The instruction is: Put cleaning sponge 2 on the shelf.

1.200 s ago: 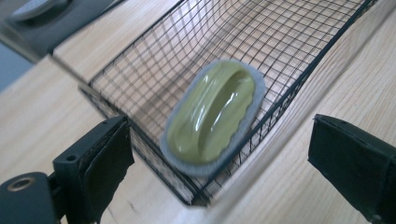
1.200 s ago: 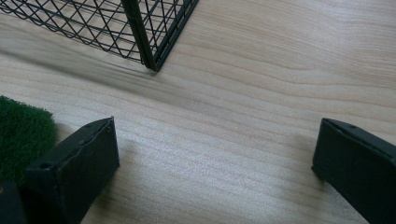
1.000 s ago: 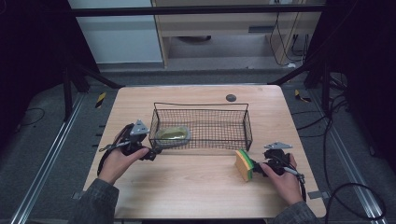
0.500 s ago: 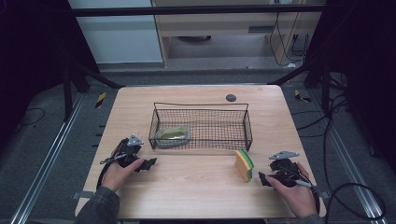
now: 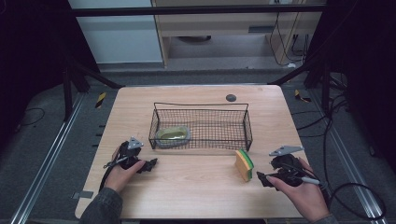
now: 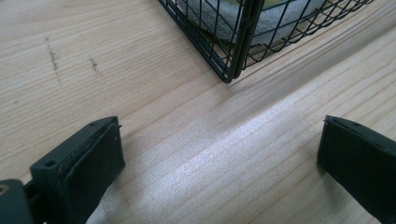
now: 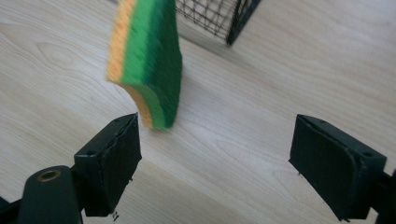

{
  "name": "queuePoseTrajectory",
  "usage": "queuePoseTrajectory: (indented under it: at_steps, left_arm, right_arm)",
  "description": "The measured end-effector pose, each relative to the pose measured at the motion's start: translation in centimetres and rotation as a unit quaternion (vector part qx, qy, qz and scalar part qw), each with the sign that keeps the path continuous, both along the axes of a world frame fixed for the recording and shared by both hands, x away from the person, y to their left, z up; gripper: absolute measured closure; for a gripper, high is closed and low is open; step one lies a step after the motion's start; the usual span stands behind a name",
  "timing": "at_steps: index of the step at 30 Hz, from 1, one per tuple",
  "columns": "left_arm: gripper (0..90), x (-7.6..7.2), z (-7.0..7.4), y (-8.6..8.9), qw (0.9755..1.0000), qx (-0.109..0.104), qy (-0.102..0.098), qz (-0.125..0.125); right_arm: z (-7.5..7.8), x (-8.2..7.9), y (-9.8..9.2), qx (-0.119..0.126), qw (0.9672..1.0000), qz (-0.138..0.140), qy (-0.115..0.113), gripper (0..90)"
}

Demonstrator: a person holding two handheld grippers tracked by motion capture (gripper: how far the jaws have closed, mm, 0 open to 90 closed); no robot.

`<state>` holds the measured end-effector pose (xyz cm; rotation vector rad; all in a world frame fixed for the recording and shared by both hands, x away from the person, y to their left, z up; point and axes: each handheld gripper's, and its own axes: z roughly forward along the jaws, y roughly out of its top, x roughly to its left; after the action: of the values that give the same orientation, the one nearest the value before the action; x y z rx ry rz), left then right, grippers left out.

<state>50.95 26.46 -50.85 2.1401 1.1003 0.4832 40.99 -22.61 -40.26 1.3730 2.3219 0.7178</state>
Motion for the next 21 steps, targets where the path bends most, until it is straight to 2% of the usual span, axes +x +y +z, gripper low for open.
queuePoseTrajectory:
  at_steps: [1, 4, 5, 6, 9, 11, 16, 21]
  left_arm:
    - [0.0, 0.0, 0.0, 0.0, 1.0, 0.0, 0.0, 0.0]
    - [0.0, 0.0, 0.0, 0.0, 1.0, 0.0, 0.0, 0.0]
    - [0.0, 0.0, 0.0, 0.0, 1.0, 0.0, 0.0, 0.0]
    - [0.0, 0.0, 0.0, 0.0, 1.0, 0.0, 0.0, 0.0]
    - [0.0, 0.0, 0.0, 0.0, 1.0, 0.0, 0.0, 0.0]
    - [0.0, 0.0, 0.0, 0.0, 1.0, 0.0, 0.0, 0.001]
    - [0.0, 0.0, 0.0, 0.0, 1.0, 0.0, 0.0, 0.001]
    - [0.0, 0.0, 0.0, 0.0, 1.0, 0.0, 0.0, 0.001]
  right_arm:
    - [0.8, 0.2, 0.6, -0.001, 1.0, 0.008, -0.004, 17.8]
    - [1.8, 0.5, 1.3, -0.005, 0.9998, 0.019, -0.009, 18.8]
    - [2.7, 0.7, 2.0, -0.007, 0.9994, 0.03, -0.014, 22.1]
    - [2.7, 0.7, 2.0, -0.007, 0.9994, 0.03, -0.014, 22.1]
    - [4.1, 1.1, 3.0, -0.006, 0.9988, 0.045, -0.019, 26.8]
    - [4.8, 1.9, 3.8, -0.003, 0.9985, 0.054, -0.015, 30.5]
    - [4.8, 3.3, 5.3, -0.003, 0.998, 0.063, -0.002, 36.1]
    - [4.5, 4.1, 6.2, -0.005, 0.9973, 0.073, 0.007, 38.9]
